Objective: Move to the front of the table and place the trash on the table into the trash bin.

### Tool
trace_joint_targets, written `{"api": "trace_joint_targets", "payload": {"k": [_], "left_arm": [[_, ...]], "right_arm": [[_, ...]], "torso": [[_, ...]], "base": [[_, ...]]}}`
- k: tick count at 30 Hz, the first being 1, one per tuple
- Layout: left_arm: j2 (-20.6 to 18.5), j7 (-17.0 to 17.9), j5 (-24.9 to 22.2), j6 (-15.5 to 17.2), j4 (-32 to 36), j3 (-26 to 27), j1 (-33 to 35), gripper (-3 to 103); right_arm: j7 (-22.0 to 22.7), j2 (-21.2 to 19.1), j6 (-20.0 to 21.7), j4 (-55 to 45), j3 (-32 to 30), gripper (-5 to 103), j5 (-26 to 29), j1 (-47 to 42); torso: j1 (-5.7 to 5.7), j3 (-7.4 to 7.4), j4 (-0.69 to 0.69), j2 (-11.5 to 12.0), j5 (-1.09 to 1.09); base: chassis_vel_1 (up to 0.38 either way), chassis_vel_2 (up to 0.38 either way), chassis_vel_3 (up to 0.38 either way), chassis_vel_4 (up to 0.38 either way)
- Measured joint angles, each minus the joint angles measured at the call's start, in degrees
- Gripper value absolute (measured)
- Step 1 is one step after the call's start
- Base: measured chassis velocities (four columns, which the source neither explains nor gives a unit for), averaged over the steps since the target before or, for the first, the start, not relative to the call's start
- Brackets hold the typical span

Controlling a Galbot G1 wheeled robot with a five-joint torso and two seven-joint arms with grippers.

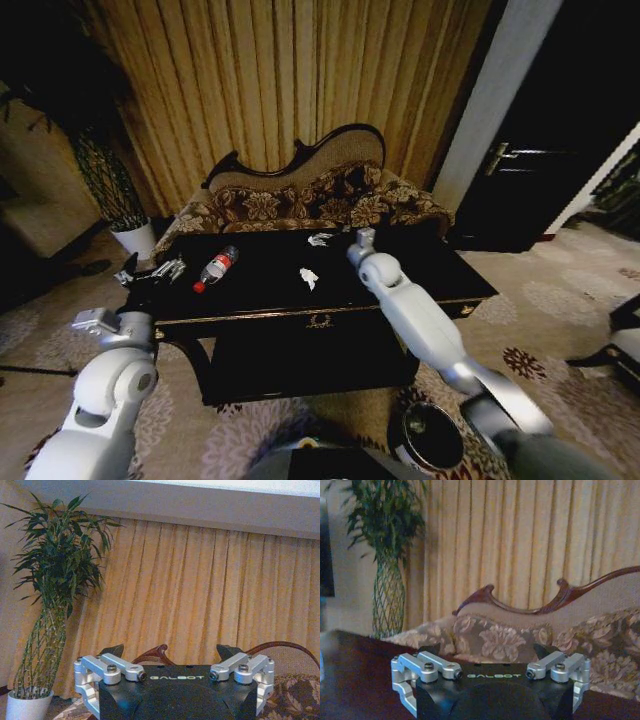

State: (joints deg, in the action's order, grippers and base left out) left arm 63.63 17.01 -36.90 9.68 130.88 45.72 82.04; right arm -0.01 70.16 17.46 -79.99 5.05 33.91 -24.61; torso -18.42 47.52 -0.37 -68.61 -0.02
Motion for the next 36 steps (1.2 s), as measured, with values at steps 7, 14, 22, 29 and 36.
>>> {"api": "trace_joint_targets", "payload": {"k": [7, 14, 22, 29, 36], "left_arm": [[0.6, 0.1, 0.2, 0.0, 0.6, 0.2, 0.3, 100], [1.1, 0.2, 0.6, 0.0, 1.2, 0.4, 0.8, 100], [1.8, 0.3, 1.3, -0.1, 1.7, 0.0, 0.9, 100], [2.9, 0.2, 2.3, -0.2, 2.0, -0.1, 1.5, 100], [3.3, 0.2, 2.6, -0.3, 2.1, -0.2, 1.5, 100]], "right_arm": [[0.0, 4.1, -1.0, 8.9, 2.0, 100, -2.0, 3.8], [0.0, 5.4, -1.3, 14.8, 3.1, 100, -3.1, 6.3], [0.0, 4.9, 0.5, 17.6, 4.8, 100, -2.9, 7.7], [0.0, 5.8, 0.7, 21.0, 5.3, 100, -2.4, 9.8], [0.0, 5.6, 0.7, 21.4, 5.7, 100, -2.4, 9.8]], "torso": [[0.0, 0.0, 0.0, 0.0, 0.01], [0.0, -0.01, 0.0, 0.0, 0.01], [0.01, -0.01, -0.01, 0.0, 0.01], [0.0, -0.01, 0.01, 0.0, 0.01], [0.01, -0.01, 0.0, 0.0, 0.02]], "base": [[0.0, 0.0, 0.0, 0.0], [0.0, 0.0, 0.0, 0.0], [0.0, 0.0, 0.0, 0.0], [0.0, 0.0, 0.0, 0.0], [0.0, 0.0, 0.0, 0.0]]}}
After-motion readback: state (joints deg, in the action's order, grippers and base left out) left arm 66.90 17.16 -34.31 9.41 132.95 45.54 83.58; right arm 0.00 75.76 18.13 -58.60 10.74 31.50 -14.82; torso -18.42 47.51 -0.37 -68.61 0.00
